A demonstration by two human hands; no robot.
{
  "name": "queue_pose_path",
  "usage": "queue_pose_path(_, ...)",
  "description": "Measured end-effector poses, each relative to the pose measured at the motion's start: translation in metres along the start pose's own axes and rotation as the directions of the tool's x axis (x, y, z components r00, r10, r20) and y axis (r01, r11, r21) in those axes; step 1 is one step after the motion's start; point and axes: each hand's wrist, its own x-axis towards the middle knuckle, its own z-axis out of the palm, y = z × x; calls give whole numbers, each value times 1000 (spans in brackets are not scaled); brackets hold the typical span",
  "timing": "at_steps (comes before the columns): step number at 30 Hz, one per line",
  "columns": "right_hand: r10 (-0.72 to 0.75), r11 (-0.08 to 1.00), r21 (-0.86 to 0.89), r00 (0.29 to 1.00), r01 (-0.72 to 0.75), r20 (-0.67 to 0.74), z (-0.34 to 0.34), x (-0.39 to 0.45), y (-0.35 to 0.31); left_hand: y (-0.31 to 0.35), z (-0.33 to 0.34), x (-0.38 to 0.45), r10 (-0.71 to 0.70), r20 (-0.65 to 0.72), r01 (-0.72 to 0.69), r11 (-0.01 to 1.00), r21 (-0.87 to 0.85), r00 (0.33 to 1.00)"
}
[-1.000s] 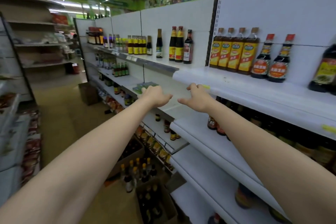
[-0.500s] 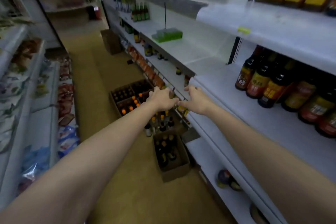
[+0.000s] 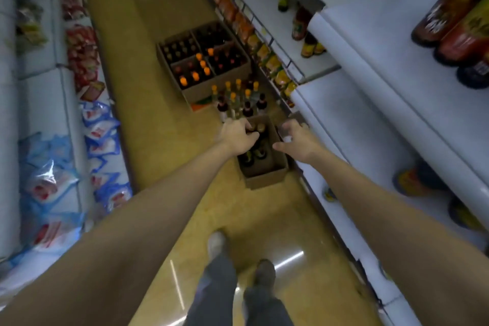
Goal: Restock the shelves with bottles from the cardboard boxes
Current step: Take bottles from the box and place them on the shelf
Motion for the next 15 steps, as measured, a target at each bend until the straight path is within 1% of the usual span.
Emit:
queue_pose_path(3, 48, 997, 53, 998, -50, 36, 35, 29, 12, -23, 23, 25, -7, 69, 7, 1000, -10, 998)
queue_pose_path(7, 103, 990, 91, 994, -107, 43, 71, 74, 13, -63, 43, 68, -16, 108, 20, 999, -39, 994)
queue_pose_path(10, 108, 990, 87, 993, -111, 43, 91, 109, 8, -89, 50, 99, -34, 136, 46, 995, -84, 990)
queue_pose_path(15, 73, 997, 26, 997, -74, 36, 128, 180, 15, -117, 81, 165, 16, 75, -14, 1000, -27, 997)
